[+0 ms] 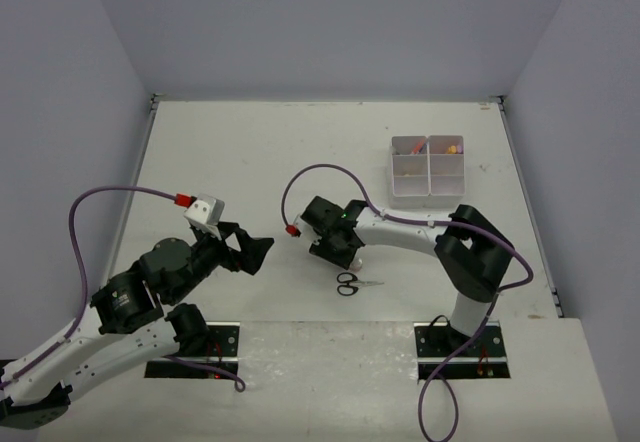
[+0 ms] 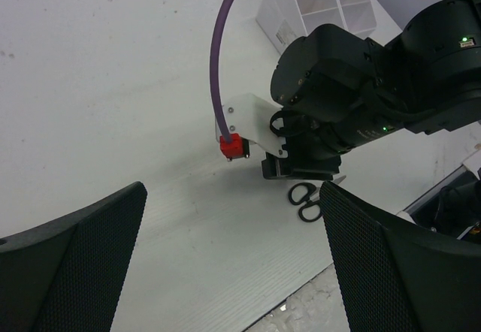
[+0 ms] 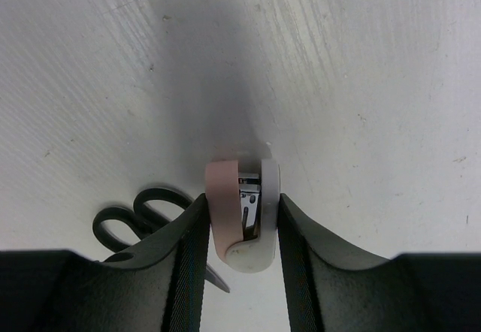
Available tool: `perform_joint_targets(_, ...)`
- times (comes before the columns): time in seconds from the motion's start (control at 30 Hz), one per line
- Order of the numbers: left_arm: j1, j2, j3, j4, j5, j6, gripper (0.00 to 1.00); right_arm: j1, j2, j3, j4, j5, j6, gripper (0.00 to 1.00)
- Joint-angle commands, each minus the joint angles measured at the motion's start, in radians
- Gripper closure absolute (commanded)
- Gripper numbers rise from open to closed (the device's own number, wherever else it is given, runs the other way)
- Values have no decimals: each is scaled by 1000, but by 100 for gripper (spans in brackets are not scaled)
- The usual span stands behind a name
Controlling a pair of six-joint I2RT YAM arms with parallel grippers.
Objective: Sort the stationery into containers
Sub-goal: Pick up the stationery from the center of the board, then place the stationery in the storage box.
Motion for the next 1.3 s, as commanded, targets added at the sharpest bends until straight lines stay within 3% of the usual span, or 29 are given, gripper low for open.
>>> perform_joint_targets(0.0,7,-5,-11,23,7,18,0,-4,-27,28,52,128,14,98)
perform_joint_targets(0.17,6,-5,-10,24,7,18,0,-49,-129,9,139,210,70,100)
perform_joint_targets(0.4,6,-4,-10,25,9,19,0,-240,-430,-97,363,337,342,100)
perform_joint_targets(0.47,6,-3,-10,25,10,20,0,-272,-514,-149,430,436,426,100)
perform_joint_targets(0.53,6,-3,-9,26,11,20,0,-297,-592,-200,527,498,460,100)
perform_joint_targets(0.7,6,-5,-9,26,13,21,0,-352,-758,-471,976,550,476,100)
perform_joint_targets(1.03,6,-13,-11,28,17,21,0,-479,-691,-616,1319,504,518,100)
perform_joint_targets(1.27,6,-20,-14,31,21,24,0,-569,-630,-637,1329,406,633,100)
